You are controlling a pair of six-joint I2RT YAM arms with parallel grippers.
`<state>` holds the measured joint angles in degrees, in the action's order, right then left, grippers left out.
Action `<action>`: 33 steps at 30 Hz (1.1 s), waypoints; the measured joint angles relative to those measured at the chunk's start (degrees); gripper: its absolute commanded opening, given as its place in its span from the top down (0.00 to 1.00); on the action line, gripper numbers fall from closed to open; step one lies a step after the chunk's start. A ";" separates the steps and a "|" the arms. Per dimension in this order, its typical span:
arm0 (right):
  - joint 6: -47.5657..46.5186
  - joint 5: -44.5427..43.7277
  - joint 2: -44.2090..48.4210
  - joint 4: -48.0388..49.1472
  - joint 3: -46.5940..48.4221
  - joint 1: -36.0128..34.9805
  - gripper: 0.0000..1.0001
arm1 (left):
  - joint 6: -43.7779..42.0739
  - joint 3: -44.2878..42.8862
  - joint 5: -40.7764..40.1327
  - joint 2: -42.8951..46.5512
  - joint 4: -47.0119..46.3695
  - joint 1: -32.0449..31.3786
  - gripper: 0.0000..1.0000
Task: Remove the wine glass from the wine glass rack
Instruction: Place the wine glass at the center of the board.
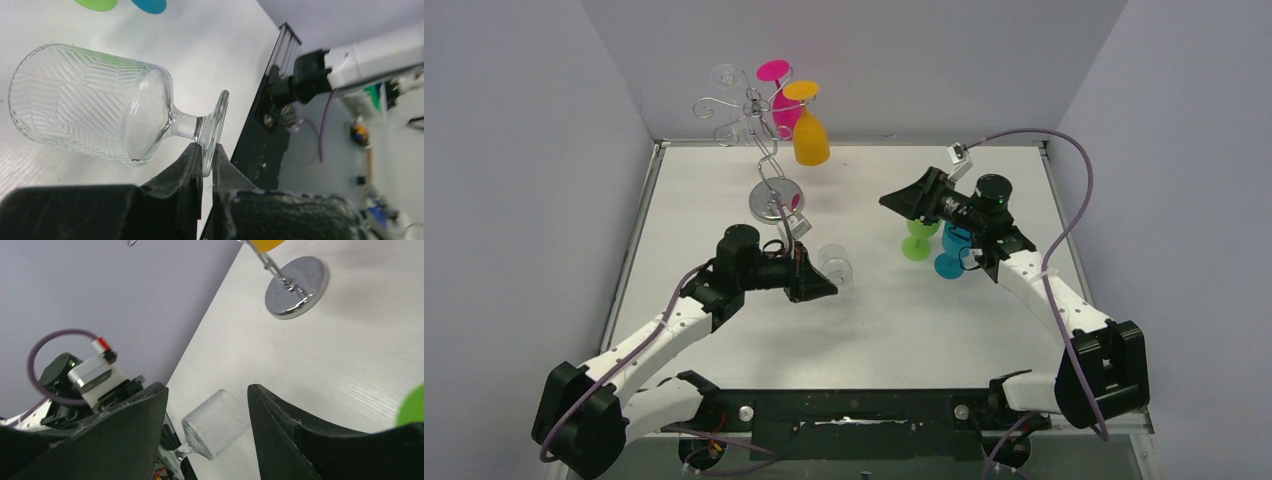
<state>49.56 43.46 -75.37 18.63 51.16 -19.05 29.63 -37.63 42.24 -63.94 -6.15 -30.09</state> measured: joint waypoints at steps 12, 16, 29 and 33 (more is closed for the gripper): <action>-6.69 12.31 1.68 -9.81 2.16 2.29 0.36 | -39.12 8.37 10.54 14.60 8.37 -0.94 1.00; -9.57 16.74 -1.62 -13.09 5.14 -1.99 0.36 | -46.05 8.37 10.80 16.13 9.44 -0.87 1.00; -26.62 20.28 -13.64 -35.93 18.88 -11.06 0.41 | -56.78 5.79 12.11 16.15 15.91 -0.55 1.00; -30.25 23.96 -16.46 -39.45 20.20 -13.38 0.50 | -57.40 5.49 12.17 16.15 17.22 -0.57 1.00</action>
<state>19.31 67.42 -91.83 -20.82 71.35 -32.42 -27.77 -32.14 54.41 -47.79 11.07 -30.65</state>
